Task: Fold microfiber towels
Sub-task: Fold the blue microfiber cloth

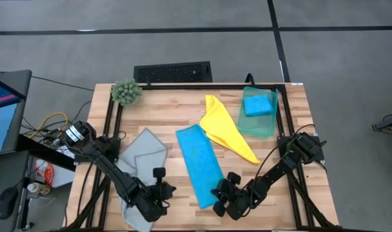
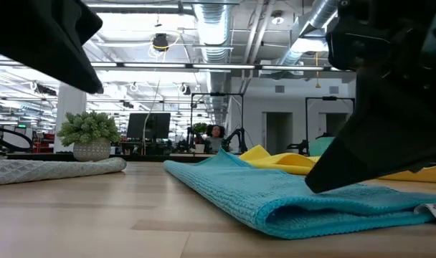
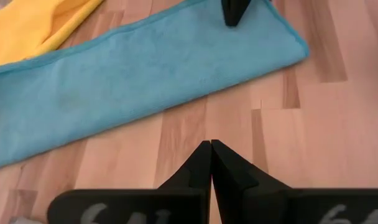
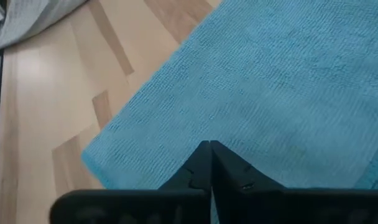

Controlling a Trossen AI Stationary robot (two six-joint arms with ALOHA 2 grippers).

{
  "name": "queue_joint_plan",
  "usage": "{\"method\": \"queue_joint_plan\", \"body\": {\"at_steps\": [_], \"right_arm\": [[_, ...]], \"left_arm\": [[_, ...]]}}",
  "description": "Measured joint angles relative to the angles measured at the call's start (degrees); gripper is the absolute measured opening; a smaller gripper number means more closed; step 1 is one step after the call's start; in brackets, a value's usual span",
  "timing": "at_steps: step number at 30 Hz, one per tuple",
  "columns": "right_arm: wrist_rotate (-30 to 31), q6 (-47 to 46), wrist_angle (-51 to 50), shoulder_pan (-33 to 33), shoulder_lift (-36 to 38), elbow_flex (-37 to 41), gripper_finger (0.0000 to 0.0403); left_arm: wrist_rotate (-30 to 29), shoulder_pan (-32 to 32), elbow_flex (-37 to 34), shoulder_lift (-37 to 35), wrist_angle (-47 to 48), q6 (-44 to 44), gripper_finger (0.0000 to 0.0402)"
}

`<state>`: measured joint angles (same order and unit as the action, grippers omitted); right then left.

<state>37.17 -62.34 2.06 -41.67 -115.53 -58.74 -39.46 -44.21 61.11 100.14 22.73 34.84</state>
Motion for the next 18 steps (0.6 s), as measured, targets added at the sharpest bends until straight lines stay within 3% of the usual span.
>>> {"method": "queue_joint_plan", "body": {"at_steps": [5,18], "right_arm": [[-0.04,0.85,0.4,1.58,-0.02,0.0,0.0006],[0.21,0.86,1.74,6.11,-0.04,-0.28,0.0006]], "left_arm": [[0.13,-0.45,0.38,0.0,0.06,0.64,0.0],[0.66,-2.01,0.38,0.0,0.53,4.28,0.0]]}}
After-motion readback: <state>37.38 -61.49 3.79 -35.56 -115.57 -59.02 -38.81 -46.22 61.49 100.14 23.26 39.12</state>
